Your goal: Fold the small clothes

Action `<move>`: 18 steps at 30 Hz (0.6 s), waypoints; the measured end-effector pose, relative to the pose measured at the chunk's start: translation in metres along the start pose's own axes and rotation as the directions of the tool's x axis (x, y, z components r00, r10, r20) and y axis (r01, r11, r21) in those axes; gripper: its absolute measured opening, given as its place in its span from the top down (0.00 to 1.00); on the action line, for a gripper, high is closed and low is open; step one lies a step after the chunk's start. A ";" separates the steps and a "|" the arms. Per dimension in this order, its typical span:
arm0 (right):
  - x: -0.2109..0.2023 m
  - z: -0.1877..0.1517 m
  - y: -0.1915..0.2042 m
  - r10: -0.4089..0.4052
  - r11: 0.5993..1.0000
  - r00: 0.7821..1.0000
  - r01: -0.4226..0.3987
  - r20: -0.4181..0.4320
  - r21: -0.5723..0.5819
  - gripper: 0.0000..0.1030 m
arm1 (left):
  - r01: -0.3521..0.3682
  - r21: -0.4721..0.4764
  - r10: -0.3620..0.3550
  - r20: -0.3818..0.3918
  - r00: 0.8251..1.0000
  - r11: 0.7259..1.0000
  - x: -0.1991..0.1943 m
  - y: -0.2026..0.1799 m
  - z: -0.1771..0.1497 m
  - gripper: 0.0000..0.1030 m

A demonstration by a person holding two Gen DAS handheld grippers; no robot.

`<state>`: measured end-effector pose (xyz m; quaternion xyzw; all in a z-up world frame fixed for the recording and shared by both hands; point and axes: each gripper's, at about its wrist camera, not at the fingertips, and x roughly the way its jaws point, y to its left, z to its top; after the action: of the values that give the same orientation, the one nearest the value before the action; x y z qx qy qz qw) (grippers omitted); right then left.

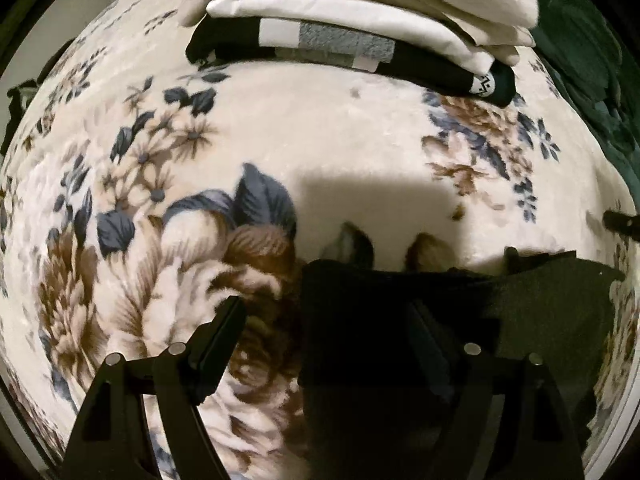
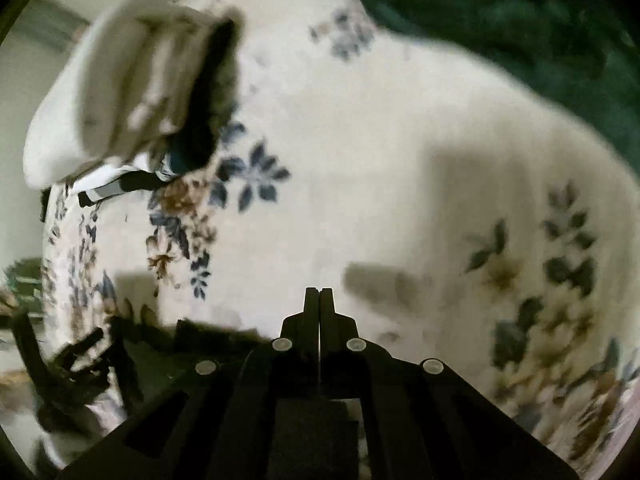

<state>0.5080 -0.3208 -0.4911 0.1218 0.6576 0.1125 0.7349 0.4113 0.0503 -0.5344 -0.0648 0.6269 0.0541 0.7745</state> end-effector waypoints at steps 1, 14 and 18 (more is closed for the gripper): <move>-0.003 0.001 -0.003 0.042 0.999 0.999 -0.042 -0.012 0.020 1.00 | 0.004 -0.009 -0.004 -0.003 1.000 1.000 0.000 0.002 0.000 0.22; 0.024 -0.052 -0.029 0.234 0.971 0.964 -0.225 -0.124 0.084 0.95 | 0.037 -0.092 -0.037 -0.003 0.999 0.995 -0.014 0.037 -0.003 0.22; 0.013 -0.041 -0.026 0.192 0.968 0.981 -0.194 0.028 0.160 0.95 | -0.016 -0.068 0.016 0.000 1.000 0.998 -0.005 0.034 0.010 0.22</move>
<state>0.4691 -0.3398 -0.5166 0.2451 0.6450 0.1290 0.7122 0.4141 0.0857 -0.5289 -0.0860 0.6252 0.0816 0.7714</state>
